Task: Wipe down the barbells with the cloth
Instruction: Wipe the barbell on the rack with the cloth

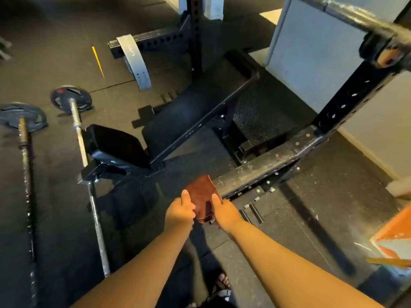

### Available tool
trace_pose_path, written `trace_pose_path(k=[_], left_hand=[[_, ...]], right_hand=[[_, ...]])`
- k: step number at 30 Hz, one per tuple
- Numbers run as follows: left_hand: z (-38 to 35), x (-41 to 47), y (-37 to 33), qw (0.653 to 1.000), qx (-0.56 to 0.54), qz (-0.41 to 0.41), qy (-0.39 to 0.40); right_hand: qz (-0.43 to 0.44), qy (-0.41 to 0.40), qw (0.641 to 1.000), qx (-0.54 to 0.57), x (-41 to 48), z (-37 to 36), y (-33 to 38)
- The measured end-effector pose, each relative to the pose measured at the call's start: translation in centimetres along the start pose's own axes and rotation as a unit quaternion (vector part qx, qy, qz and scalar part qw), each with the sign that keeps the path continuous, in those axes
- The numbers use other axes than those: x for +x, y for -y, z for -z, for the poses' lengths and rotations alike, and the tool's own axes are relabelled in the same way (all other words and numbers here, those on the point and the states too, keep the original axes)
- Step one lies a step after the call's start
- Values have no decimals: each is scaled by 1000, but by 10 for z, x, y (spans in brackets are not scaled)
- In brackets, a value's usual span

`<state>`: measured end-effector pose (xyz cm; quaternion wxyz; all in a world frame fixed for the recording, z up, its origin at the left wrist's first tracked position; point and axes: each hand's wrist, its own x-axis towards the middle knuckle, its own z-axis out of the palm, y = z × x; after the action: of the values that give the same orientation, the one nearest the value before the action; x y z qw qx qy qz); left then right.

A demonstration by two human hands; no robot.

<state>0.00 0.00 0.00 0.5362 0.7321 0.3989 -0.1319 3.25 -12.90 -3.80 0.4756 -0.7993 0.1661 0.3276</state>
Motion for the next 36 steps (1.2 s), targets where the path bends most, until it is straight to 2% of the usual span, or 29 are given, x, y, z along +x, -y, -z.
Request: trace_pose_path(k=[2, 6, 11, 14, 18, 21, 25, 28, 31, 34, 36], left_hand=[[-7, 15, 12, 1000, -26, -17, -3], [-13, 23, 19, 1000, 2, 2, 6], [-14, 41, 32, 999, -5, 28, 39], [-11, 53, 36, 998, -5, 40, 55], [-7, 59, 29, 995, 11, 49, 81], [-4, 56, 13, 992, -10, 56, 113], [4, 46, -27, 977, -89, 113, 158], [11, 32, -67, 988, -55, 7, 142], [17, 7, -111, 981, -61, -109, 148], [15, -28, -153, 962, -77, -178, 194], [11, -56, -176, 945, -63, -217, 238]], right_hand=[[-20, -38, 999, -20, 17, -2, -5], [-75, -82, 994, -15, 39, -4, -13], [-74, -31, 992, 93, 65, -24, -24], [-89, -57, 989, 98, 79, -39, -32], [-53, -85, 991, 92, 63, -38, -16], [-26, -61, 983, 169, 36, -31, 10], [-7, -9, 958, 286, -2, -11, 48], [28, 7, 945, 325, -34, 17, 73], [87, -15, 941, 327, -68, 50, 88], [132, -53, 925, 354, -100, 84, 103], [124, -77, 903, 405, -118, 106, 110]])
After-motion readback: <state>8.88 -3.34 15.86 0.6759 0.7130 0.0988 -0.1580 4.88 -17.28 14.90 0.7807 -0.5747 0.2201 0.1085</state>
